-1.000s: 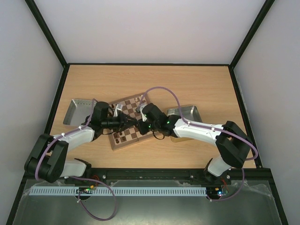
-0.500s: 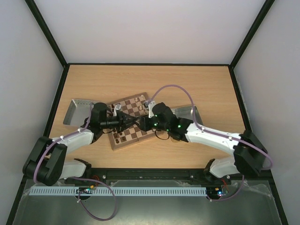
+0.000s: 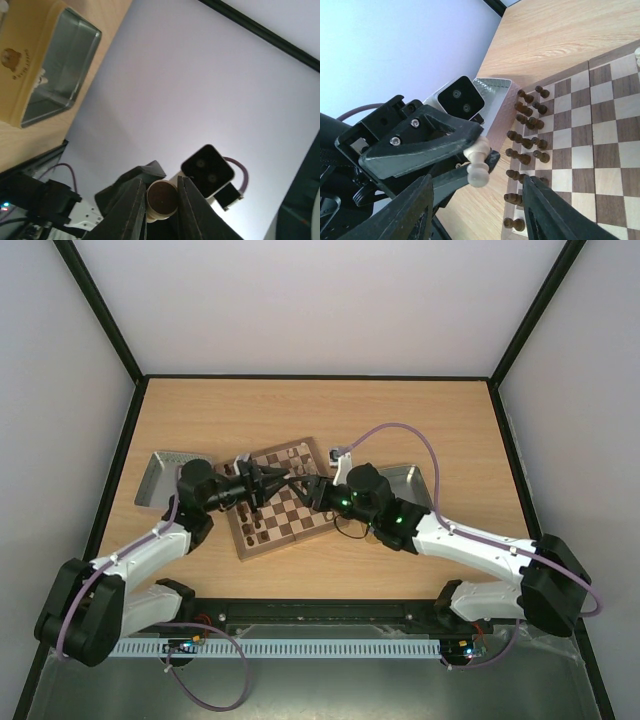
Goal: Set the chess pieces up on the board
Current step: Place the chess piece on the chessboard.
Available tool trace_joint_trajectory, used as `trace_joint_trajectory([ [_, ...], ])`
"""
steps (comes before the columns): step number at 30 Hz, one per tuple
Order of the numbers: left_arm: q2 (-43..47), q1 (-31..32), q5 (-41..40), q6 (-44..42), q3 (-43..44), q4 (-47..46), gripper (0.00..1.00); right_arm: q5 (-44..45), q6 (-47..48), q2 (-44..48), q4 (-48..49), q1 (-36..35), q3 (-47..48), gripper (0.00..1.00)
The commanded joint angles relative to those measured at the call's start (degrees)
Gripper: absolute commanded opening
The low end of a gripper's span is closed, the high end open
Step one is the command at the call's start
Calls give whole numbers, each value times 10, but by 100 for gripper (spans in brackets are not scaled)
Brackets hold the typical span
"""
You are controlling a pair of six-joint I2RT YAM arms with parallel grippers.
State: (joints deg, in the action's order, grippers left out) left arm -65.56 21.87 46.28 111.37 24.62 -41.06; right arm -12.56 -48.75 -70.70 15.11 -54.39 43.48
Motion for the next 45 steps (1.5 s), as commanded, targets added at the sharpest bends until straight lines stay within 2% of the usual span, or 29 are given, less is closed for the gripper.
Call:
trace_joint_trajectory([
  [1,24,3,-19,65,-4,-28,16,-9,-35,-1,60,2,-4,46],
  [5,33,9,-27,68,-4,-21,16,-20,-47,-15,72,1,9,29],
  [7,35,10,-28,70,-4,-22,16,-20,-53,-19,81,1,8,23],
  [15,48,14,-37,77,-11,-20,16,-20,-64,-35,109,1,10,10],
  [22,58,15,-38,80,-25,-20,17,0,-68,-25,113,2,10,4],
  [24,59,15,-38,74,-27,-14,21,-1,-66,-20,101,1,14,2],
  [27,60,13,-42,38,-27,31,34,-1,-59,-13,53,2,24,2],
  [30,65,-2,-50,-35,-19,108,49,4,-35,-13,-49,2,56,2],
  [35,68,-49,-71,-232,16,240,63,54,18,-58,-305,5,142,2],
  [39,48,-52,-125,-467,124,405,67,68,73,-140,-483,4,221,2],
  [41,45,-53,-167,-541,160,474,67,73,92,-175,-531,4,248,2],
  [45,50,-55,-237,-634,189,529,68,89,114,-237,-575,4,299,2],
])
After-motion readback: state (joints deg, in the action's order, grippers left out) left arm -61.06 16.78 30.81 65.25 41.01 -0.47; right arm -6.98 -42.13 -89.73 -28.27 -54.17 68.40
